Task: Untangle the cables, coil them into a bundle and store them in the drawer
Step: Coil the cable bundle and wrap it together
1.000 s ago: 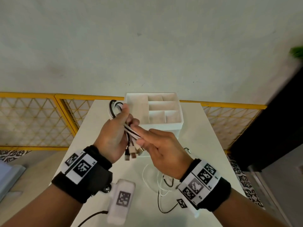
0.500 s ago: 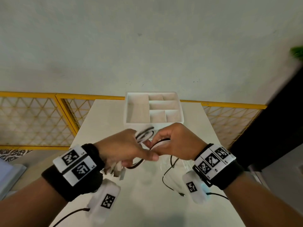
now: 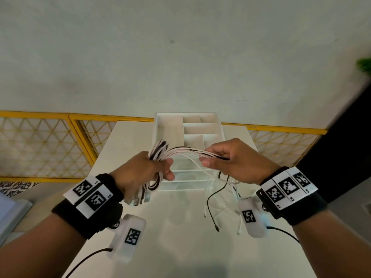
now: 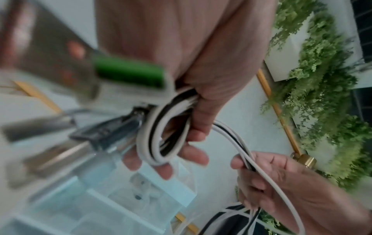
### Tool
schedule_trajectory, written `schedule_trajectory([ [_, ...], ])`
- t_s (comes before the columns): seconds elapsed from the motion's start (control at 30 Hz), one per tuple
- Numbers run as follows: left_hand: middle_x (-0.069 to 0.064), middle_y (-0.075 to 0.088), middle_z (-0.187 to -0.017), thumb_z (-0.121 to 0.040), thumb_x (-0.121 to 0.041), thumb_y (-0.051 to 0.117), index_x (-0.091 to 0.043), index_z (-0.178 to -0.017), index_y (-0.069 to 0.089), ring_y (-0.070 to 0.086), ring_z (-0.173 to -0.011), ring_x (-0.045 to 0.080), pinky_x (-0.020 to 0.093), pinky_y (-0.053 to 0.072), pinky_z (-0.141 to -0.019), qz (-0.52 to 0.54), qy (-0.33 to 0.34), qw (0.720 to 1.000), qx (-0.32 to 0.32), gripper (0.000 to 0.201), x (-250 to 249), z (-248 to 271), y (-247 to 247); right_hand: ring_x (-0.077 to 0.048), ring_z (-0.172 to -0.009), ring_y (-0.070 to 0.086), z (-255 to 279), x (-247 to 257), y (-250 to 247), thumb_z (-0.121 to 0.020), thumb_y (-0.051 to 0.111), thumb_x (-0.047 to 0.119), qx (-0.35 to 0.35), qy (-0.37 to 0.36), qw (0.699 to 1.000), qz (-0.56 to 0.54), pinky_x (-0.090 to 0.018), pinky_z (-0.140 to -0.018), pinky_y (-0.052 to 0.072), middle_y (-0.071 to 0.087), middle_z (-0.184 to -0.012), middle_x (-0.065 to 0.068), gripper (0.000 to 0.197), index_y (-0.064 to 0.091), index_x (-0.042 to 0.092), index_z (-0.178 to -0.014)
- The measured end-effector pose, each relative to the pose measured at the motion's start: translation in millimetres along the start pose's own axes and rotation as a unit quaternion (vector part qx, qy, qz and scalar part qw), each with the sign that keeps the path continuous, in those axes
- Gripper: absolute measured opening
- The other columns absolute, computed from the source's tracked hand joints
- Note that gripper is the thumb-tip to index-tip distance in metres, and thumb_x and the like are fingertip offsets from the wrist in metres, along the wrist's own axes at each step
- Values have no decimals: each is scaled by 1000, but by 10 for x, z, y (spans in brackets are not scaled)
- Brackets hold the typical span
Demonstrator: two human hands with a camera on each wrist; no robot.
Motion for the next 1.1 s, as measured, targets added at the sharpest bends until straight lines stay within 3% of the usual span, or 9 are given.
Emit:
schedule_trajectory([
  [0.13, 8, 50, -60, -96, -17, 60, -6, -71, 57, 55, -56, 25, 34, 54, -59, 80, 10, 997, 9, 28, -2, -27, 87, 3, -49, 55, 15, -23, 245, -80, 80, 41, 1, -1, 1000, 2, -14, -54, 42, 66, -66, 19, 22, 67, 30, -95],
  [0.23, 3, 42, -57, -96, -17, 59, -9, -69, 51, 42, -49, 18, 31, 43, -50, 65, 28, 997, 10, 29, -33, -37, 79, -10, -54, 58, -17, -102, 341, -94, 66, 28, -13, 5, 1000, -27, -36, -61, 52, 70, -62, 3, 9, 69, 20, -93],
  [0.43, 2, 35, -60, -94, -24, 63, -11, -73, 48, 33, -48, 14, 28, 36, -46, 79, 34, 996, -2, 29, -20, -44, -53, -12, -52, 36, -37, -126, 177, -96, 63, 27, -89, -15, 979, -181, -30, -53, 36, 40, -57, 7, 21, 76, 13, -88],
  [0.53, 3, 28, -60, -75, -51, 78, -16, -68, 48, 31, -50, 16, 29, 37, -49, 91, 39, 995, 11, 46, -90, 17, 76, -8, -49, 34, -60, 68, 288, -94, 60, 29, -192, -81, 954, -215, -24, -51, 31, 42, -52, 12, 21, 76, 18, -88],
  [0.67, 14, 36, -62, -42, -78, 78, -7, -73, 55, 44, -51, 22, 31, 46, -53, 135, 78, 987, 43, 81, -189, 62, 318, -8, -54, 58, -48, 387, 574, -99, 55, 7, -240, -171, 937, -190, -25, -52, 49, 68, -68, -4, 19, 73, 2, -94],
  [0.73, 29, 60, -77, -56, -73, 74, 4, -87, 66, 66, -69, 37, 39, 59, -69, 163, 81, 982, 59, 84, -243, 62, 406, -13, -55, 63, -51, 435, 731, -96, 51, 0, -241, -193, 940, -147, -34, -49, 53, 68, -68, -7, 22, 70, -1, -85],
  [0.83, 9, 64, -62, -83, -47, 67, -15, -63, 70, 68, -62, 23, 28, 56, -58, 240, 66, 968, 40, 38, -321, 74, 424, -25, -56, 52, -66, 407, 866, -91, 48, -2, -216, -223, 950, -42, -45, -50, 44, 56, -65, -7, 17, 56, 1, -76],
  [1.0, 16, 58, -72, -89, -29, 65, -6, -85, 65, 63, -63, 29, 36, 51, -62, 233, 81, 962, -114, 24, -251, -8, 325, -19, -82, 66, -21, 320, 816, -90, 63, 3, -104, -205, 969, -86, -40, -76, 56, 67, -88, -1, 23, 65, 14, -110],
  [1.1, 5, 55, -64, -92, -30, 63, -10, -73, 60, 56, -56, 22, 31, 45, -59, 213, 98, 961, -150, 27, -265, -24, 241, -12, -96, 70, -22, 216, 695, -89, 69, 25, -141, -122, 963, -194, -29, -93, 54, 74, -99, 7, 38, 64, 26, -126],
])
Point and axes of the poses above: each hand's wrist, its own z-axis away from the middle knuckle, its own y-axis out of the palm, x = y × z, the point moved 2 cm from there along -z, towards the middle knuckle
